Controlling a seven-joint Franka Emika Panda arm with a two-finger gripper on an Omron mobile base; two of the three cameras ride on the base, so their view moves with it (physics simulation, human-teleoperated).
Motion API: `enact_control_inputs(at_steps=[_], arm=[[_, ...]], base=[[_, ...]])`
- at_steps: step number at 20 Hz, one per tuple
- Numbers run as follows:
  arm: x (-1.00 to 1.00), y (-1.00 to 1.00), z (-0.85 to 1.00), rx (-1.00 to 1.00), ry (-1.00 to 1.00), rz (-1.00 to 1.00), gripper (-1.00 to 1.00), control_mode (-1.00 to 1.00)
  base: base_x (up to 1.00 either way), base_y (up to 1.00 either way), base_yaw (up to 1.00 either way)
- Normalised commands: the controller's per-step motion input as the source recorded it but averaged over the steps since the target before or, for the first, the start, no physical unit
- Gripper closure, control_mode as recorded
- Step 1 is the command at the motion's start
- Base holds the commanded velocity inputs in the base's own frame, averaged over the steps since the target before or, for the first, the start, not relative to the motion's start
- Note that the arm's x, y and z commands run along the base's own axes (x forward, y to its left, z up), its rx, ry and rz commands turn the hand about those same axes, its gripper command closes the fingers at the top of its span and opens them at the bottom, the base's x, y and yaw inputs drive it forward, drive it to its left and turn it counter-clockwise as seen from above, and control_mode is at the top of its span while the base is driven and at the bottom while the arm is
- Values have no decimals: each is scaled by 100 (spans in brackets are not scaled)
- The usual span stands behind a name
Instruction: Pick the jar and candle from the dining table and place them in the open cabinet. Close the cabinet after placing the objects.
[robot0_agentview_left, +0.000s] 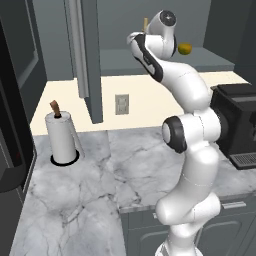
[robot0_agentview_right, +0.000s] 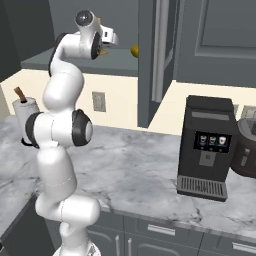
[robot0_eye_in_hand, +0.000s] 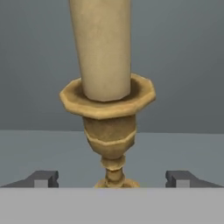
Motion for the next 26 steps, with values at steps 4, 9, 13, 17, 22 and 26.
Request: enact_control_inputs(at_steps=[4, 9, 13, 17, 22, 26], arm=[[-42, 0, 0, 0, 0, -1, -100, -100], [-42, -7, 0, 0, 0, -1, -100, -100], [-39, -7, 0, 1, -2, 0, -100, -100], [-51, -13, 0, 5, -3, 0, -100, -100], [-55, -11, 0, 4, -1, -3, -100, -100], [-59, -8, 0, 2, 0, -5, -100, -100]], base=[[0, 0, 0], [0, 0, 0], [0, 0, 0], [0, 0, 0], [0, 0, 0], [0, 0, 0]])
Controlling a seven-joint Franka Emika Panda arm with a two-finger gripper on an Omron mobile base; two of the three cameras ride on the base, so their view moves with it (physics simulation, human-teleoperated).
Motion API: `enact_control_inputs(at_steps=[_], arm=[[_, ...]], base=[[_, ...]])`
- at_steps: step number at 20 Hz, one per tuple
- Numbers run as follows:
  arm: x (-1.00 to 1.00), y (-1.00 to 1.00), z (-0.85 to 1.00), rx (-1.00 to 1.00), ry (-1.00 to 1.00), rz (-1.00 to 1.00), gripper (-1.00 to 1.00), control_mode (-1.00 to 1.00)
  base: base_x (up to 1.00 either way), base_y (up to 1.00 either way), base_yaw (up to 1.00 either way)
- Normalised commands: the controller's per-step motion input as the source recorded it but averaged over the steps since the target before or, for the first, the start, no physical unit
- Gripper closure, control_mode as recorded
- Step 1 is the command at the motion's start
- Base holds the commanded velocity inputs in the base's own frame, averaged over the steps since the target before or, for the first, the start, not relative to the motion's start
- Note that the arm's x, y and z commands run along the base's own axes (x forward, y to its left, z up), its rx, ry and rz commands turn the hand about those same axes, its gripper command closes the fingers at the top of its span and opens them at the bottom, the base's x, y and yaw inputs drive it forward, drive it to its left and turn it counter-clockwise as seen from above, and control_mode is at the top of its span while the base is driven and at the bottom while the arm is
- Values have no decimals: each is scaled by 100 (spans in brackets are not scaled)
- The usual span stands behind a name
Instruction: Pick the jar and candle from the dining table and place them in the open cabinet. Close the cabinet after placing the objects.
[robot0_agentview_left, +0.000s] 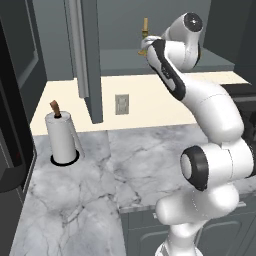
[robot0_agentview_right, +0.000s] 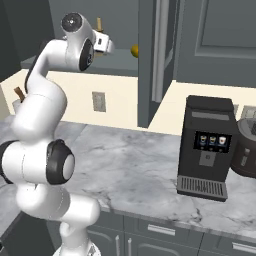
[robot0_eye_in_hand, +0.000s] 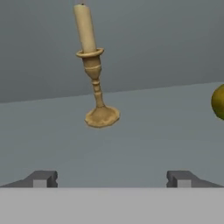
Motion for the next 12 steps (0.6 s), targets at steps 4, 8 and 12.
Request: enact_control_inputs(at_steps=[4, 8, 12], arm=[[-57, -7, 0, 1, 0, -6, -100, -100], [-56, -5, 0, 0, 0, -5, -100, -100], [-58, -5, 0, 0, 0, -2, -100, -100]], base=[[0, 0, 0], [0, 0, 0], [0, 0, 0]])
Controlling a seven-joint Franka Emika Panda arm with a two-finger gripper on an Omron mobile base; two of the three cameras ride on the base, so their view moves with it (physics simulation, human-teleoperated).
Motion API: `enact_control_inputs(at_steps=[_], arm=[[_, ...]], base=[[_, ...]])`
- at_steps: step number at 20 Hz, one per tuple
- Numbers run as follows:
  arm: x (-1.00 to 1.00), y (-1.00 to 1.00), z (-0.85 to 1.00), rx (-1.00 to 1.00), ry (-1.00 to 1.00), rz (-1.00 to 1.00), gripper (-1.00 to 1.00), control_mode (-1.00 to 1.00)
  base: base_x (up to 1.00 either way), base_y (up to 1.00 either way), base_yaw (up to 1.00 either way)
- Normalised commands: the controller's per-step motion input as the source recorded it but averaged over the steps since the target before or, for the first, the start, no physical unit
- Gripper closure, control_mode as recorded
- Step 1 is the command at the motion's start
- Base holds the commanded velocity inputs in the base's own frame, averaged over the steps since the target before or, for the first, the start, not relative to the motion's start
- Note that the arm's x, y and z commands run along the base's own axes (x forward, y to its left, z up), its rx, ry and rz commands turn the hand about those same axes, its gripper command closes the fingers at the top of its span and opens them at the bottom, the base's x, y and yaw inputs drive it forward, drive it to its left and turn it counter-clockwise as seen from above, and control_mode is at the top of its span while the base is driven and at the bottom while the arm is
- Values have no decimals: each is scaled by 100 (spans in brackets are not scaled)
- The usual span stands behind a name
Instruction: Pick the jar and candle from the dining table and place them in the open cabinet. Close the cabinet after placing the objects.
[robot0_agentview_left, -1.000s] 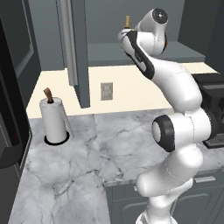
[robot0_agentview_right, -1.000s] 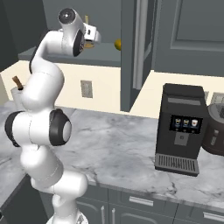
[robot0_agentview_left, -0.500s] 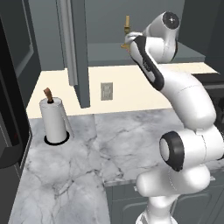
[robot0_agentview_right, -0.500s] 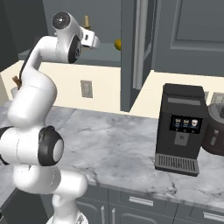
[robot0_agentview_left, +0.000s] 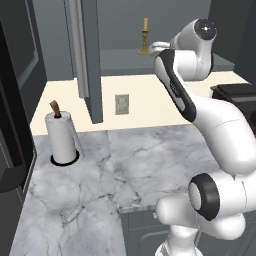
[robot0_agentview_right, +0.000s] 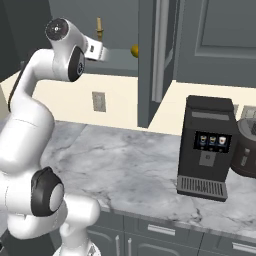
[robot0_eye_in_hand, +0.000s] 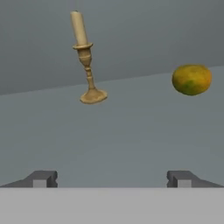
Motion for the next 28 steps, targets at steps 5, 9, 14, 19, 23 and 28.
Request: enact_control_inputs(at_steps=[5, 9, 14, 19, 23, 28], arm=[[-59, -2, 0, 0, 0, 0, -100, -100], [-54, -1, -5, 0, 0, 0, -100, -100], [-54, 0, -8, 0, 0, 0, -100, -100], [-55, 0, -9, 0, 0, 0, -100, -100], [-50, -2, -14, -1, 0, 0, -100, -100], [-47, 0, -16, -2, 0, 0, -100, -100]], base=[[0, 0, 0], [0, 0, 0], [0, 0, 0], [0, 0, 0], [0, 0, 0], [0, 0, 0]])
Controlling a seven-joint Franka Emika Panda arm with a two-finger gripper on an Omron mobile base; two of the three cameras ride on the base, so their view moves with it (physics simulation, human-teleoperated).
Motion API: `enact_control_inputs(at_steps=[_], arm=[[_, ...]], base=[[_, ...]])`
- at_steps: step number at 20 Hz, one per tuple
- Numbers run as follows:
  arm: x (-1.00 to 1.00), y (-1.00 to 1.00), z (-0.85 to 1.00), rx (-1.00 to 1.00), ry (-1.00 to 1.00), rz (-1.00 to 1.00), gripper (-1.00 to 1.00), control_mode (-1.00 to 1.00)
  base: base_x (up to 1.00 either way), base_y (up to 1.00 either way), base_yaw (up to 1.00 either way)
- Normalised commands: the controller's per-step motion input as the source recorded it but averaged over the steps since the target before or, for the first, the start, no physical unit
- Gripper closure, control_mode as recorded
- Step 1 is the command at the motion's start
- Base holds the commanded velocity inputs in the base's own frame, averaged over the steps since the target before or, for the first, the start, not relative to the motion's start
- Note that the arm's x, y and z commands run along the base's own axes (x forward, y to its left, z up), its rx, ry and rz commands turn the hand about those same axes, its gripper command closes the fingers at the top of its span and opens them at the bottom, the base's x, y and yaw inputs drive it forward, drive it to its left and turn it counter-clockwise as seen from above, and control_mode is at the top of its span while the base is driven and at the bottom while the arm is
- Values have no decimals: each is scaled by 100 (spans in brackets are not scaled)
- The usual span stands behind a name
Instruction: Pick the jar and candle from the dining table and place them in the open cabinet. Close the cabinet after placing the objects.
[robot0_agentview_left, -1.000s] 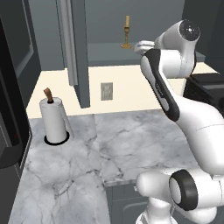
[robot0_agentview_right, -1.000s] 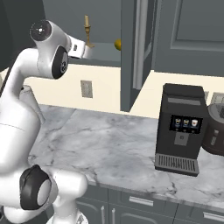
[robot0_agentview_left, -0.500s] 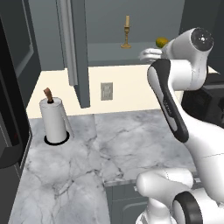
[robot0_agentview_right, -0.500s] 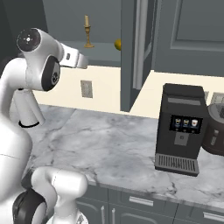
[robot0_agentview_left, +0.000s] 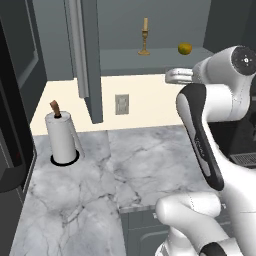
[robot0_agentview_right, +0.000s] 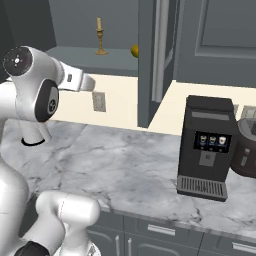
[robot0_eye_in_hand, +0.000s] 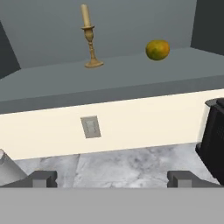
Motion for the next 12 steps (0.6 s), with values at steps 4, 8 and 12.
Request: enact_control_inputs(at_steps=[4, 8, 12], arm=[[-52, -2, -25, -2, 0, 0, -100, -100], [-29, -2, -13, -2, 0, 0, -100, -100], [0, 0, 0, 0, 0, 0, -100, -100]], base=[[0, 0, 0], [0, 0, 0], [0, 0, 0]])
